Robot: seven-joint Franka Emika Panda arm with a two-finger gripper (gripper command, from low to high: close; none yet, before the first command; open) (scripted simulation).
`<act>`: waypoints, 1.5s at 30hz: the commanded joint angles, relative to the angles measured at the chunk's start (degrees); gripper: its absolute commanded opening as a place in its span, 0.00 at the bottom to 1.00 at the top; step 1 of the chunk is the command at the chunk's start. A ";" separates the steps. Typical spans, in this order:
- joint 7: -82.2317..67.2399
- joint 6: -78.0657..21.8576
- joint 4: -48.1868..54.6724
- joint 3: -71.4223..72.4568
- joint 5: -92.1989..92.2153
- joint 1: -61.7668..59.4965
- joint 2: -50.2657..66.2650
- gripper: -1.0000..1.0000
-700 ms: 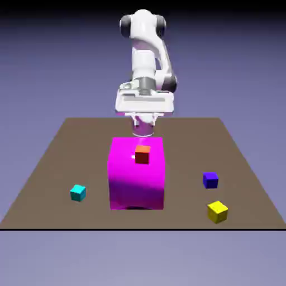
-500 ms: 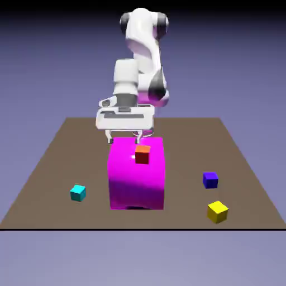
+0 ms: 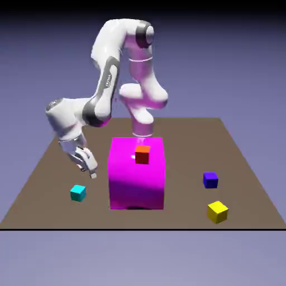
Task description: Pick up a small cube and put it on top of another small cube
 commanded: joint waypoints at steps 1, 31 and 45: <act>0.56 -2.34 1.51 -0.06 1.19 -1.53 2.08 0.50; 11.63 -39.02 29.54 2.97 20.35 -17.85 35.09 0.00; 26.08 -26.69 31.80 26.77 14.45 5.51 38.15 0.00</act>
